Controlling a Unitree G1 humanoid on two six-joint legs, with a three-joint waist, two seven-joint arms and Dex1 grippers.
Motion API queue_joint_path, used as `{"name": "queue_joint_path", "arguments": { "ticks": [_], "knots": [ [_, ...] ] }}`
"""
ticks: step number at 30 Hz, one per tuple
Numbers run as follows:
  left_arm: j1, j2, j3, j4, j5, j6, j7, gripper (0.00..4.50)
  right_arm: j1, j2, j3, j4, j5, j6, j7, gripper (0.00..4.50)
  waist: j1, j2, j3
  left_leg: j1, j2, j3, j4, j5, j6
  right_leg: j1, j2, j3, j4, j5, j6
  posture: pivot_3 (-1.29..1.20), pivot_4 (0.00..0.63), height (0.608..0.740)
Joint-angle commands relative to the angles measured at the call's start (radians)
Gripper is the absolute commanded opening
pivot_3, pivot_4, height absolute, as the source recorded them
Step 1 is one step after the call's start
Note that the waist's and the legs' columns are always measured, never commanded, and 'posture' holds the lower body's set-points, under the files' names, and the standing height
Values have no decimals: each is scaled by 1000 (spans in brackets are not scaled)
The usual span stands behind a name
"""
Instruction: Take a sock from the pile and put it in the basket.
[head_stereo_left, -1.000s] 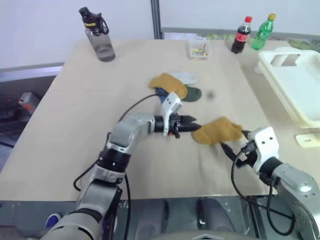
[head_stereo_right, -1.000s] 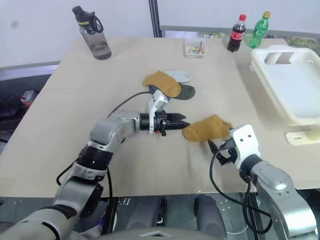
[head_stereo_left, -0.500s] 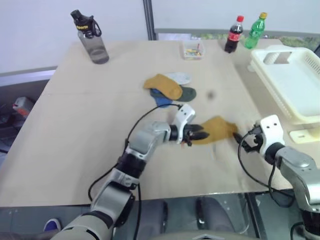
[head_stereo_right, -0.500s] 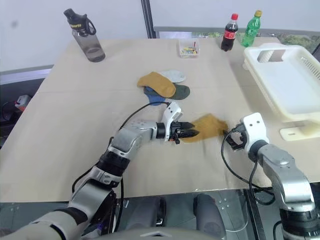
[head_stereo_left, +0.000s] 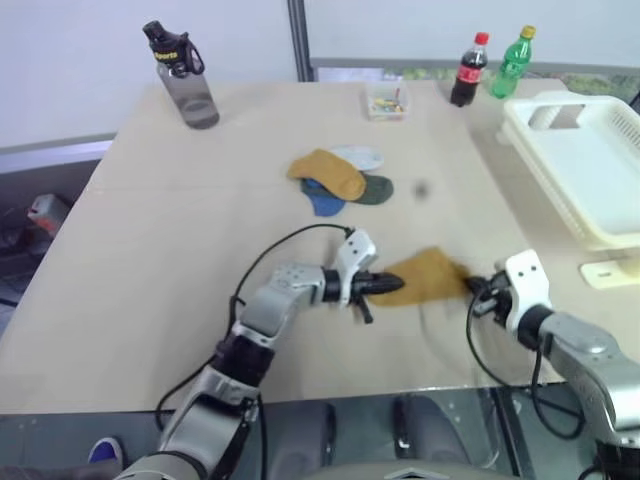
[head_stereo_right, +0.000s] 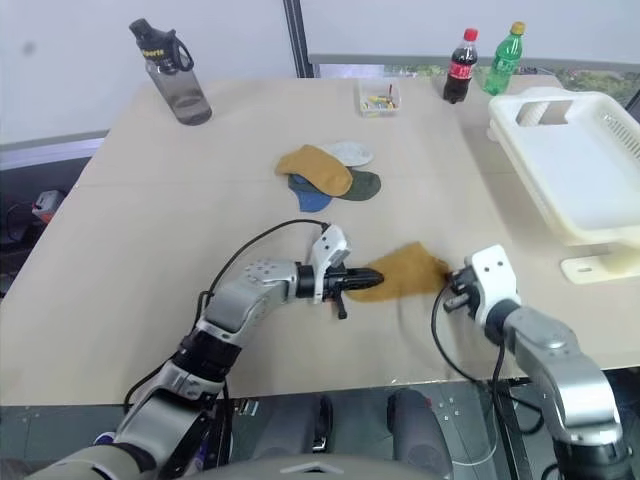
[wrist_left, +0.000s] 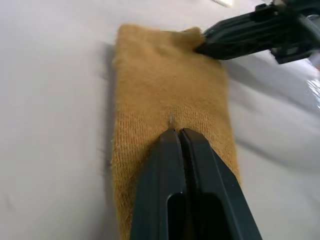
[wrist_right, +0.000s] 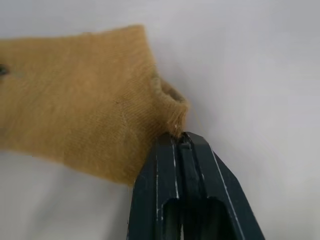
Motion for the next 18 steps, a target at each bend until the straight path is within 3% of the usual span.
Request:
{"name": "queue_joint_path", "arguments": {
  "ticks": [1,6,10,13,18],
  "knots": [
    [2,45,-5,-26,14,-90,-63,0,52,52,-38,-169,2,78,-99,49,2,0,0,0,0,0,0,0,0,0,0,0,0,0,0,0,150,740],
    [-16,17,-10,7,5,-74,-56,0,67,67,-7,-172,-61,83,-162,49,3,0,0,3,0,1,1,0,0,3,0,1,0,0,0,0,150,740],
    [-5,-13,41,-27,-13,-61,2,1321,66,30,-12,-177,-77,40,-136,1295,2,0,0,2,-1,1,1,0,0,3,0,1,-1,0,0,0,150,740],
    [-43,-93,227,-52,-53,-86,212,2674,46,47,-89,-246,-26,-10,-111,2655,3,0,0,1,0,0,0,0,0,2,0,0,-1,0,0,0,150,740],
    [-182,-121,427,120,-74,-77,428,2674,2,27,-139,-308,42,-17,-60,2655,3,0,0,1,0,-2,1,0,0,2,1,-2,-1,0,0,0,150,740]
  ]
}}
